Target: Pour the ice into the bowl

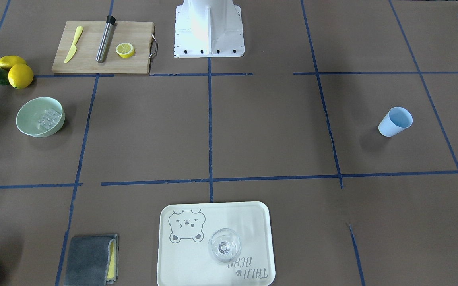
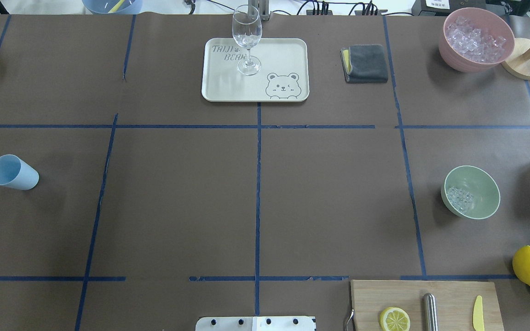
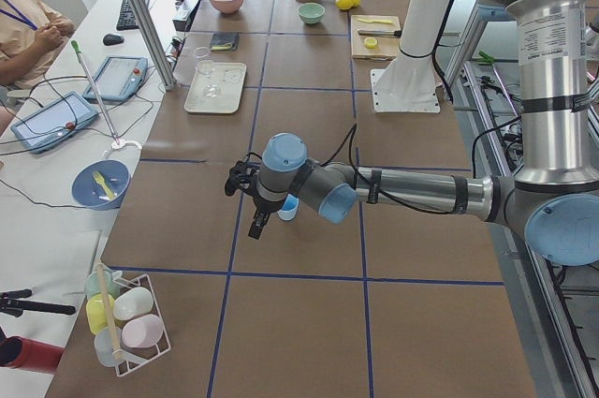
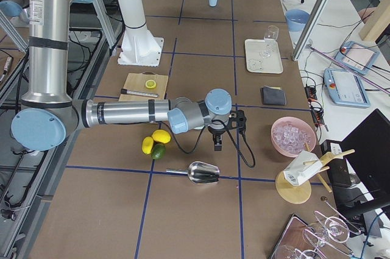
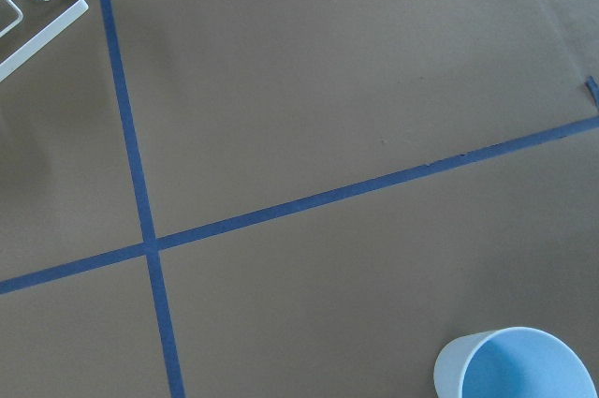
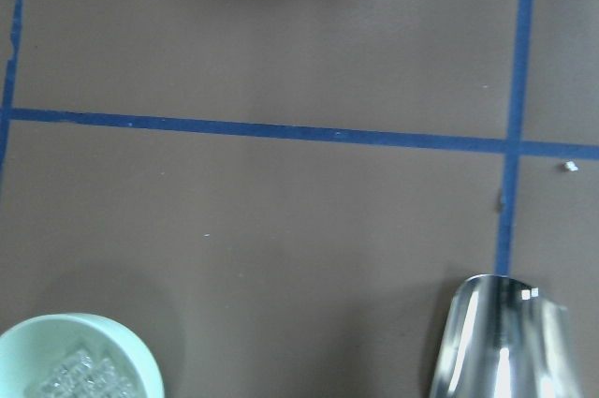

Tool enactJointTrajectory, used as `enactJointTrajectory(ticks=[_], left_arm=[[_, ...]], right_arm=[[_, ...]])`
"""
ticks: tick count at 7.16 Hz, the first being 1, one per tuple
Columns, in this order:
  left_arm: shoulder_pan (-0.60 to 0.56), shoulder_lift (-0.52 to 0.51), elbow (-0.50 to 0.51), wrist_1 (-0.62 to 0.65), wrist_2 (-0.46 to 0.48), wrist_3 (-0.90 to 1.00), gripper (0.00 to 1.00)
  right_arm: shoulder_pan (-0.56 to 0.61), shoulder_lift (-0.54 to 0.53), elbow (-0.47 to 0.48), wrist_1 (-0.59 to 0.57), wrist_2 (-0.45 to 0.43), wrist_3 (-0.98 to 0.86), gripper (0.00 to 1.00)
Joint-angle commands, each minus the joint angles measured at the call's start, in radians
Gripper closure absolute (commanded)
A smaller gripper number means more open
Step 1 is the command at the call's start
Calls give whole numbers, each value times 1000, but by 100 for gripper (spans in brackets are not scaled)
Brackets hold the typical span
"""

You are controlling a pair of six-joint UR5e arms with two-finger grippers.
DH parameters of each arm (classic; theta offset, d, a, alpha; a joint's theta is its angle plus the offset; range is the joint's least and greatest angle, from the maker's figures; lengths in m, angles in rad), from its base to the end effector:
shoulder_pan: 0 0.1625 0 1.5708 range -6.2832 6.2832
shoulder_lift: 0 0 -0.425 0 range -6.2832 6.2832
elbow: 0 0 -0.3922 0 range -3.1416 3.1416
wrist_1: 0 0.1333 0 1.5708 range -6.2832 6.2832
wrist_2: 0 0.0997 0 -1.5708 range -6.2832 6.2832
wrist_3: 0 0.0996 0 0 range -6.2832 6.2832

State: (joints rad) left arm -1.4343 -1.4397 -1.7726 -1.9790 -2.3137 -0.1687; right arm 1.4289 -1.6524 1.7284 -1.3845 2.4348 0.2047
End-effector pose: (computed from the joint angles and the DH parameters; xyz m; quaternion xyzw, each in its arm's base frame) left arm -0.0030 -0.4627 0.5753 0.1648 0.3821 0.0715 0.9065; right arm -0.0094 -0.4729 0.5929 0.0454 -0.4294 -0.0265 0.9016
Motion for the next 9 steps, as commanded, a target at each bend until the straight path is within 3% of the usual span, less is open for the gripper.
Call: enactJointTrajectory(ticks=[1,2,5,6,8,9], left_arm=[[-154,-66,4,309,-56,255,0],[-194,-85,-11,419,-59,315,0],[-207,-3,-5,388,-53,322,0],[-206,1,28,372,-50,324,0],[-206,5,128,199,-55,321,0],[-206,4,128,194,-50,321,0]], right_arm=[[88,25,7,-189,-26,-211,0],[93,32,10,-188,-69,-211,0],[78,31,2,-182,-65,-189,0],[70,31,2,-183,-75,-191,0],[32,31,0,-182,-75,-191,0],[30,29,0,-182,-72,-189,0]])
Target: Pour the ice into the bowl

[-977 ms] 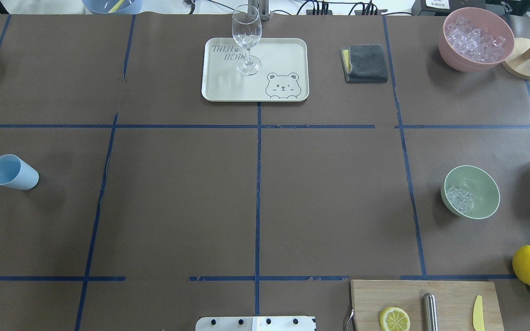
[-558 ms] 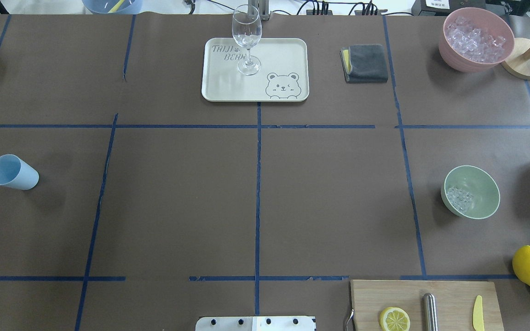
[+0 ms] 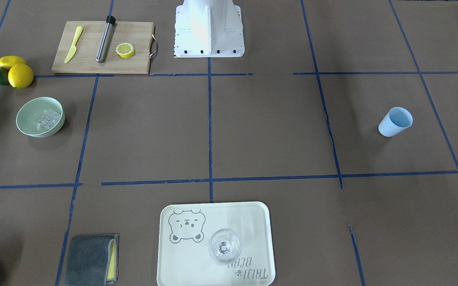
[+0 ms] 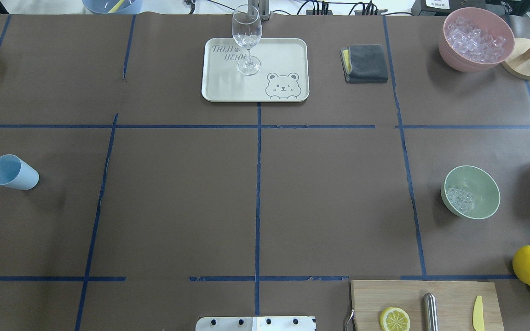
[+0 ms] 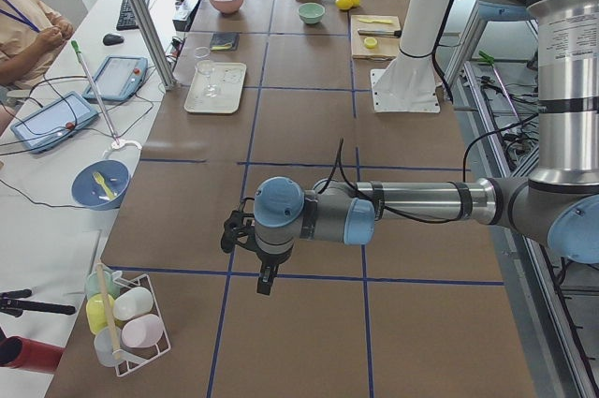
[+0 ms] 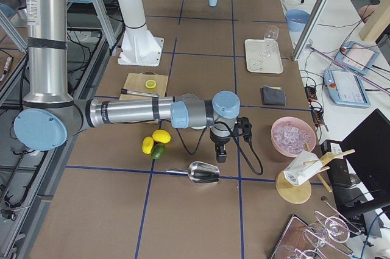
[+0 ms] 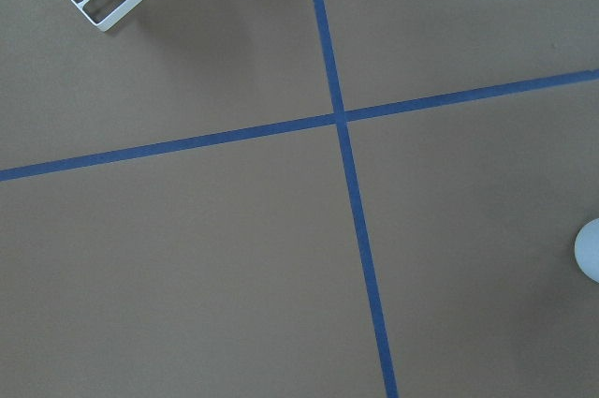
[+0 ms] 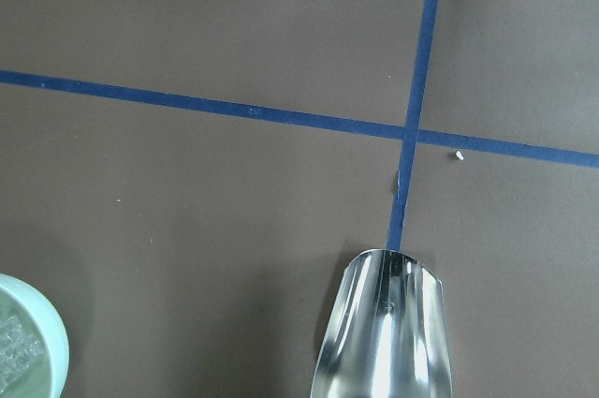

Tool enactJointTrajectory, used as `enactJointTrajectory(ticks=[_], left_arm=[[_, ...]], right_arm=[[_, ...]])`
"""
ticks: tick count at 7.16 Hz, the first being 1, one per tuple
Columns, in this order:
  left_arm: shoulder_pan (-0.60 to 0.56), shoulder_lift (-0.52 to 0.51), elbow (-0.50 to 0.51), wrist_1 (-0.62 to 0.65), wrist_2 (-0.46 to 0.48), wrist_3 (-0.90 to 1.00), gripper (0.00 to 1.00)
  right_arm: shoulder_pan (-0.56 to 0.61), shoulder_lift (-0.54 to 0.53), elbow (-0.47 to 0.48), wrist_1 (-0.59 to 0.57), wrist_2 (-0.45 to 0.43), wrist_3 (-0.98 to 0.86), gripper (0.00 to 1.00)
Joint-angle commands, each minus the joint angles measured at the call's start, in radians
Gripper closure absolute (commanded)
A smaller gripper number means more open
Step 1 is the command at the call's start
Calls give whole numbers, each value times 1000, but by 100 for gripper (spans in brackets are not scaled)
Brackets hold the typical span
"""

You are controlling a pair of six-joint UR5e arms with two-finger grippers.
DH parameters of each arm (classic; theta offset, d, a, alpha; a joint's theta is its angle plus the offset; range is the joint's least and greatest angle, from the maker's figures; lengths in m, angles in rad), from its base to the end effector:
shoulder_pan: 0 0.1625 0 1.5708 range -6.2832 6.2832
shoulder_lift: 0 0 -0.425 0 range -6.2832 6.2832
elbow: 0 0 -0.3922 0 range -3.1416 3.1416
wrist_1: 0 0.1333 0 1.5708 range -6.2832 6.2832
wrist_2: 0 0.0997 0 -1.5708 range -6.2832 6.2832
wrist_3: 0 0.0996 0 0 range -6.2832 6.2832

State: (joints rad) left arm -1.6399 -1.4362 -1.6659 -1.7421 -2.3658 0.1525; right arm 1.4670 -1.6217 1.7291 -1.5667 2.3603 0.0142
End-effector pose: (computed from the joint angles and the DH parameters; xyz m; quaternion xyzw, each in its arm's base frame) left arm -0.0926 -0.4375 0.6552 0.1031 0.3772 0.0638 0.9182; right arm 0.0130 -0.4791 0.6035 0.0287 -0.3863 -0.0627 0.9198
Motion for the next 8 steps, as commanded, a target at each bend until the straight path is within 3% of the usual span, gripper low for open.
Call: enactJointTrajectory(ticks=[1,2,4,6,8], left_arm=[[6,-6,6,-34,-1,-1,0],[15,-7,-50,7,-1,-1,0],[25,-39,-115,276,6,-2,0],[28,-18,-56,212,14,1,0],[29,19,-63,207,13,1,0]], right_arm=[[-8,0,0,2,5,3,0],[-8,0,0,4,10,3,0],[-10,-1,-3,2,10,3,0],[-17,-1,-3,4,13,3,0],[-17,-1,0,1,20,4,0]])
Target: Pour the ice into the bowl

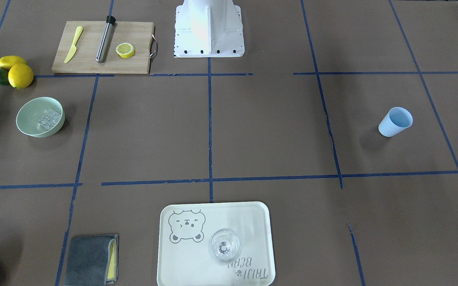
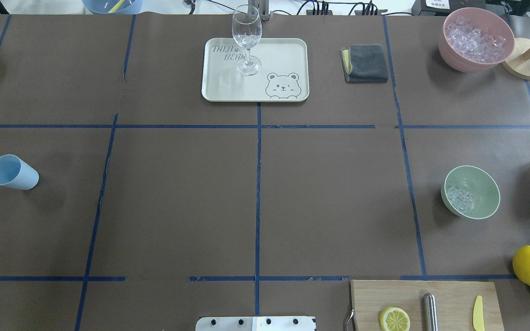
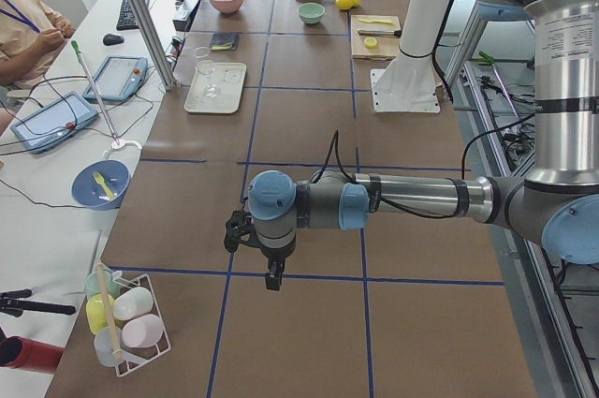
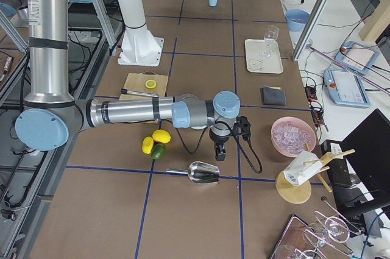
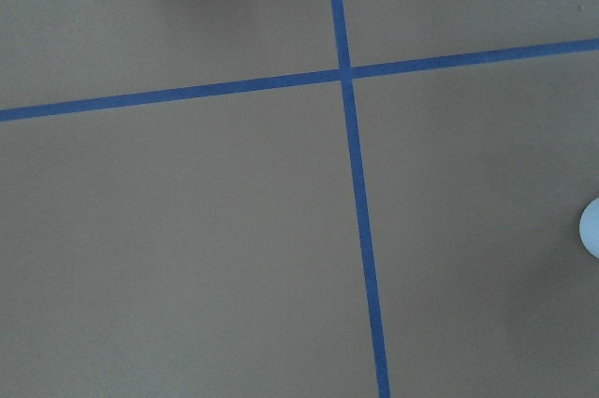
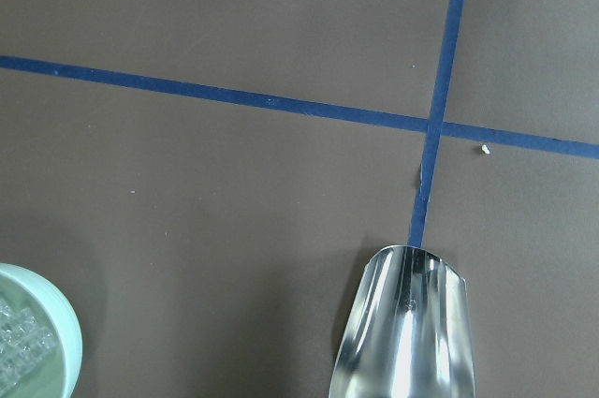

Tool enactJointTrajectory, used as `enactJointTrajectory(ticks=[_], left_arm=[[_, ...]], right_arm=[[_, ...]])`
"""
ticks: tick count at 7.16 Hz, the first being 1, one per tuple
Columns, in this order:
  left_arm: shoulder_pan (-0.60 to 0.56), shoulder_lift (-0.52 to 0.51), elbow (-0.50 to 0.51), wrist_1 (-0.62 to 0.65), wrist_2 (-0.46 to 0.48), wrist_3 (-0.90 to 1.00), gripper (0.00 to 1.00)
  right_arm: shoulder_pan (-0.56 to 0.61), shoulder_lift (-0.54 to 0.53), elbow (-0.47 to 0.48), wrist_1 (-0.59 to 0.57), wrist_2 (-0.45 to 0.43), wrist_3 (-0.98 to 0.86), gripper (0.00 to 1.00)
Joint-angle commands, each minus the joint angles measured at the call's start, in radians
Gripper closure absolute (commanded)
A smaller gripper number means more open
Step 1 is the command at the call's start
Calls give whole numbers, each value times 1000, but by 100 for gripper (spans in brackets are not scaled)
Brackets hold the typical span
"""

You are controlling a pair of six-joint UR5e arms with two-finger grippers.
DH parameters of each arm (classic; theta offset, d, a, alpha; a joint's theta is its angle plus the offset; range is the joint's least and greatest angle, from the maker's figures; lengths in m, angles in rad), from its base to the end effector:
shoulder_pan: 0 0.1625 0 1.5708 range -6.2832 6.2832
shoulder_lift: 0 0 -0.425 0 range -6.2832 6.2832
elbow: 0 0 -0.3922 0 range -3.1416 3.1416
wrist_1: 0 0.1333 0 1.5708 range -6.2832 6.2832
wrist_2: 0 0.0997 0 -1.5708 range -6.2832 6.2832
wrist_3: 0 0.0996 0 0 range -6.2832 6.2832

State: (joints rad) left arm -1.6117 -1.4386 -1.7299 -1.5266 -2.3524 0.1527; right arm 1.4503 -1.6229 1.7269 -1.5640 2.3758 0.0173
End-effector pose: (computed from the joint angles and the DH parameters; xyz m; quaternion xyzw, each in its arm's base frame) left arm -0.0809 -0.4316 0.6456 0.0289 0.3799 0.0484 0.9233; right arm 0.0040 -0.4786 0.6038 0.0239 -0.3937 -0.0690 0.9163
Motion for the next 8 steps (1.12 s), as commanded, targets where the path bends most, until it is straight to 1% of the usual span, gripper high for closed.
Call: enactJointTrajectory(ticks=[1,8], left_arm=[[1,23,-2,-7,-2,1,0],[3,38,-5,-20,-7,8,0]], right_arm=[[-2,0,2,-1,17,0,0],[-7,0,5,1,42,1,0]])
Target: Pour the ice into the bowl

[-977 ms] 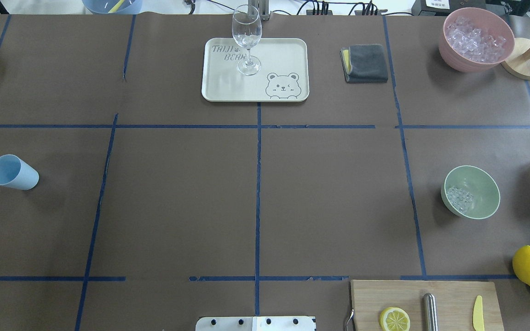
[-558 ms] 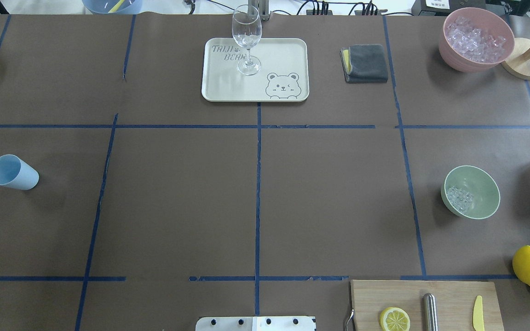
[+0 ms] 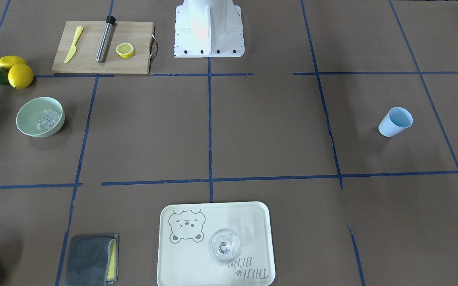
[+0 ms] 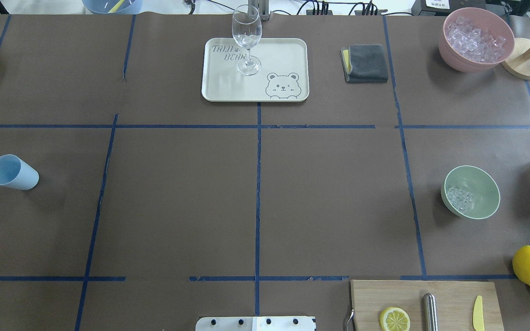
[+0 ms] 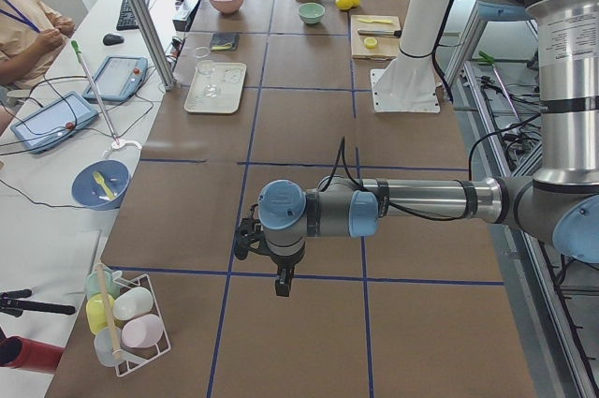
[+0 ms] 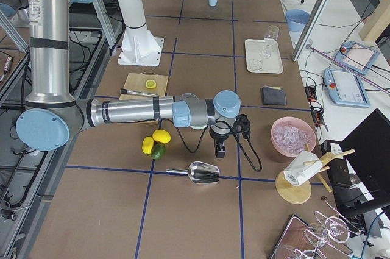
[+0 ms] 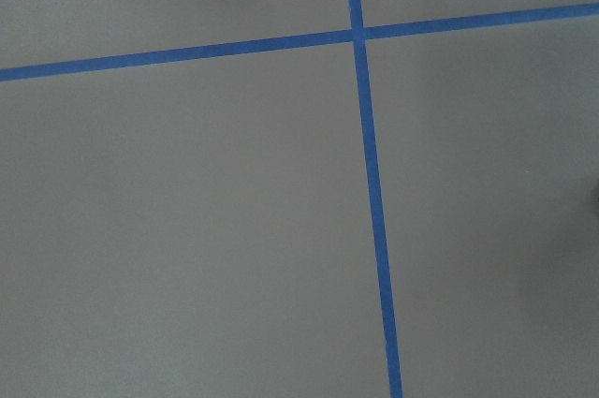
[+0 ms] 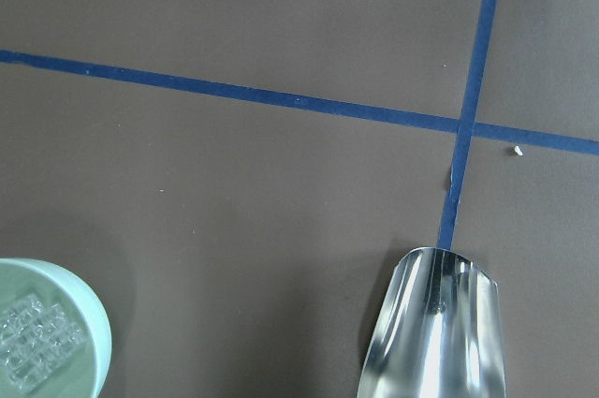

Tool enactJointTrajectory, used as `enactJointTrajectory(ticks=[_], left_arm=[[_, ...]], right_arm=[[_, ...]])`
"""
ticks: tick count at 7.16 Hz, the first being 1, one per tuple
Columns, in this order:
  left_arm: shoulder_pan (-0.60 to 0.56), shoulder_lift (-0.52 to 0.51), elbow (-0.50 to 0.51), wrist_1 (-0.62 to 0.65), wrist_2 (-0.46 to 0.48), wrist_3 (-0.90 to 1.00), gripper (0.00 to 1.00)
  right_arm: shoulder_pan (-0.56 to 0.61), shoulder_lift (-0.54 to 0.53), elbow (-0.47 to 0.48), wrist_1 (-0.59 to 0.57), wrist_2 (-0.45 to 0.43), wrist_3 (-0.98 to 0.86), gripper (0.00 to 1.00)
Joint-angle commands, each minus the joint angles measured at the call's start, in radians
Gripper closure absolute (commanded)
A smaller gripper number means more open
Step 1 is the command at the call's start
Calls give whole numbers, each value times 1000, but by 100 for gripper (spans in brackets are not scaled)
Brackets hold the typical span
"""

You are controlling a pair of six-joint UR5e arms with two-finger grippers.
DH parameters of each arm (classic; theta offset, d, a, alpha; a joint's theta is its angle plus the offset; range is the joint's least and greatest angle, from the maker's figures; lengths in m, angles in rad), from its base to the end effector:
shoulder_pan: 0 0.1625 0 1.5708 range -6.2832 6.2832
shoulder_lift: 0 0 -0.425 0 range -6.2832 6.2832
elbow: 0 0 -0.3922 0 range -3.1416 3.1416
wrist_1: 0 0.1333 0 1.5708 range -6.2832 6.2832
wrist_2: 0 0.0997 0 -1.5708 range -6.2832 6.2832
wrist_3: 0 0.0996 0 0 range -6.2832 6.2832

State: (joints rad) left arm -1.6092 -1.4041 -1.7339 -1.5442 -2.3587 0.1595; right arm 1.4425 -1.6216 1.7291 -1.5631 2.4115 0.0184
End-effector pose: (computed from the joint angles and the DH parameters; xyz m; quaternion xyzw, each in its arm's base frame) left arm -0.0787 -0.4165 0.6562 0.0240 0.3833 0.0501 0.9220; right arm -0.0022 -0.4787 0.5994 0.0226 -0.4102 -0.0735 0.9088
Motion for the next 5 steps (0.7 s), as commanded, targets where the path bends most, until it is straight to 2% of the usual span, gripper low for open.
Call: enactJointTrajectory(ticks=[1,5], left_arm=[[0,5,-16,3,-1,2,0],[0,0,-29,6,-1,0,0]], right_arm=[[1,-7,3,1,38,0,0],[1,-14,1,1,43,-3,0]])
